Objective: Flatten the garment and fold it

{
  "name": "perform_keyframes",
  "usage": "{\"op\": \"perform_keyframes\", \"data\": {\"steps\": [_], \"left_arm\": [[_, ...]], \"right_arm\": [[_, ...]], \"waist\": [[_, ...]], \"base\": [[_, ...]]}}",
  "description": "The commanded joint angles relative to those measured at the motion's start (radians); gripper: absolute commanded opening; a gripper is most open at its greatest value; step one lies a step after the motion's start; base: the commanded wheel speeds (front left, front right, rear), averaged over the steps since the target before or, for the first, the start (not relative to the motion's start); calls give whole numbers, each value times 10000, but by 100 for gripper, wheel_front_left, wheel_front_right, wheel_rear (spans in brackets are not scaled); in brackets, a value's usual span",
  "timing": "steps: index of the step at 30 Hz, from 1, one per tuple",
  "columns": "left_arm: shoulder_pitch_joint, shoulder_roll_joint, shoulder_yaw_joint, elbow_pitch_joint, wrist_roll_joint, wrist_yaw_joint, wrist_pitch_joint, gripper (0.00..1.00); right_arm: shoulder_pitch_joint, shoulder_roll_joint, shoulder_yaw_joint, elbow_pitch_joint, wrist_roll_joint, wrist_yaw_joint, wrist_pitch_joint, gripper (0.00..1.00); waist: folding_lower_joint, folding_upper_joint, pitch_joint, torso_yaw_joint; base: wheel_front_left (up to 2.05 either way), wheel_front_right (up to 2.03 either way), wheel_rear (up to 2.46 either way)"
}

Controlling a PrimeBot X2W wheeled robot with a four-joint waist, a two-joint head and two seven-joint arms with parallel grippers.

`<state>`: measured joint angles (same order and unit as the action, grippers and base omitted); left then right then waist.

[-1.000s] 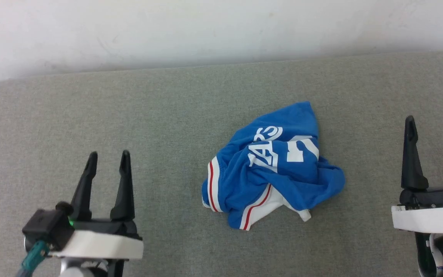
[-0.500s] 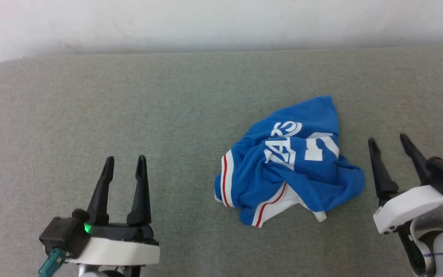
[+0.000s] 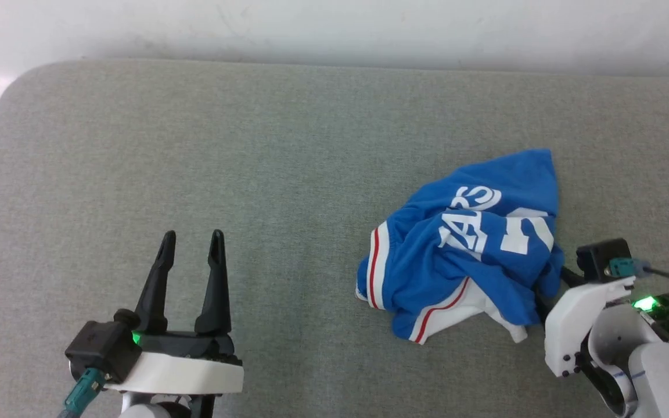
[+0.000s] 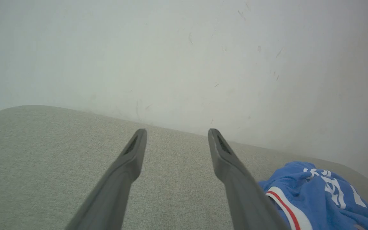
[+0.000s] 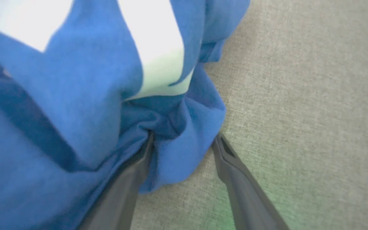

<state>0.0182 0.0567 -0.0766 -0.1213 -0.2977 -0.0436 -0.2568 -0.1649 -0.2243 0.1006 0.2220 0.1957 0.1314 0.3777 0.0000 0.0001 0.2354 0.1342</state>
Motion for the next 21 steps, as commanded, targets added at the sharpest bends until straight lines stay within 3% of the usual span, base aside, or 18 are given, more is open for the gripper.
{"op": "perform_keyframes", "data": {"steps": [1,7,13,17,21], "left_arm": [[29,-47,39,18,46,-84,-49,100],[196,-60,100,-28,-8,-30,-49,100],[210,-62,135,-89,-22,98,-49,100],[181,-63,218,-114,-1,154,-49,100],[183,-63,198,-147,15,204,-49,100]], "right_arm": [[102,80,90,273,-9,-7,240,4],[-311,-18,-40,-448,-175,-7,853,0],[-1370,-1267,-179,-2651,-152,-7,860,0],[-2074,-1868,-798,-3969,-154,-7,1053,0],[-1710,-2091,-2002,-4425,-350,-7,1509,0]], "waist": [[0,-1,-55,48],[0,-1,-230,-181],[0,-1,-265,-712],[0,-1,-233,-985],[0,-1,-171,-1060]], "base": [[0,0,0],[0,0,0],[0,0,0],[0,0,0],[0,0,0]]}}
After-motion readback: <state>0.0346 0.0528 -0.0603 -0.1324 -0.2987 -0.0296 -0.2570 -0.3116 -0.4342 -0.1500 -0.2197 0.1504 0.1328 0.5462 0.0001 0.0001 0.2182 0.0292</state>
